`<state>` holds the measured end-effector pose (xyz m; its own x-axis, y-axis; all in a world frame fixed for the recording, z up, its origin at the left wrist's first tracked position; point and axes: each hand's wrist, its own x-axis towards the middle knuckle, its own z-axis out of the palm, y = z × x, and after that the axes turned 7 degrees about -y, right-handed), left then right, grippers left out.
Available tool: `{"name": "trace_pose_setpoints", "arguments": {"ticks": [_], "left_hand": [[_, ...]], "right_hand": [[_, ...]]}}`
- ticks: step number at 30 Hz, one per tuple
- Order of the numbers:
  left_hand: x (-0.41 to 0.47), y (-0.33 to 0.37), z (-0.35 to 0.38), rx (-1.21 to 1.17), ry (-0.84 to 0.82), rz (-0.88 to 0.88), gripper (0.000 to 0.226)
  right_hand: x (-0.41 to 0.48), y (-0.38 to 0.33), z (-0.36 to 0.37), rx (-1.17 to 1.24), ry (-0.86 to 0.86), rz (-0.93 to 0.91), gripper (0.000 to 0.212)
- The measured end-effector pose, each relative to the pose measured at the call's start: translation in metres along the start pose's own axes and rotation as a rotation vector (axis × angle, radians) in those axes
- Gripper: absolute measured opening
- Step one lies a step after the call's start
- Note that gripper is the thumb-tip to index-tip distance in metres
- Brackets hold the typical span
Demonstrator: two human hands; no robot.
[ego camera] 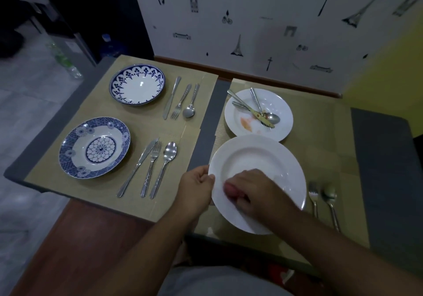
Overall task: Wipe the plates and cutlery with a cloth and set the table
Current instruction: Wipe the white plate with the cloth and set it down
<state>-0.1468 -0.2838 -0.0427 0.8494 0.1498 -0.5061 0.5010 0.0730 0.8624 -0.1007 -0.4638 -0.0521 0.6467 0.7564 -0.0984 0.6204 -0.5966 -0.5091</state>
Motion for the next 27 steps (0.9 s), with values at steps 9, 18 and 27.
{"name": "trace_pose_setpoints", "arguments": {"ticks": [9,18,27], "left_hand": [[0.003,0.007,-0.005,0.010,-0.006,0.066,0.026],[0.011,0.006,-0.007,0.030,-0.066,0.054,0.027],[0.010,0.004,-0.009,0.028,-0.101,0.000,0.027]], "right_hand": [[0.025,0.042,-0.021,-0.068,0.298,0.299,0.015],[0.007,0.003,0.007,0.093,-0.008,-0.040,0.012],[0.002,0.007,-0.001,-0.062,-0.055,-0.131,0.020]]}}
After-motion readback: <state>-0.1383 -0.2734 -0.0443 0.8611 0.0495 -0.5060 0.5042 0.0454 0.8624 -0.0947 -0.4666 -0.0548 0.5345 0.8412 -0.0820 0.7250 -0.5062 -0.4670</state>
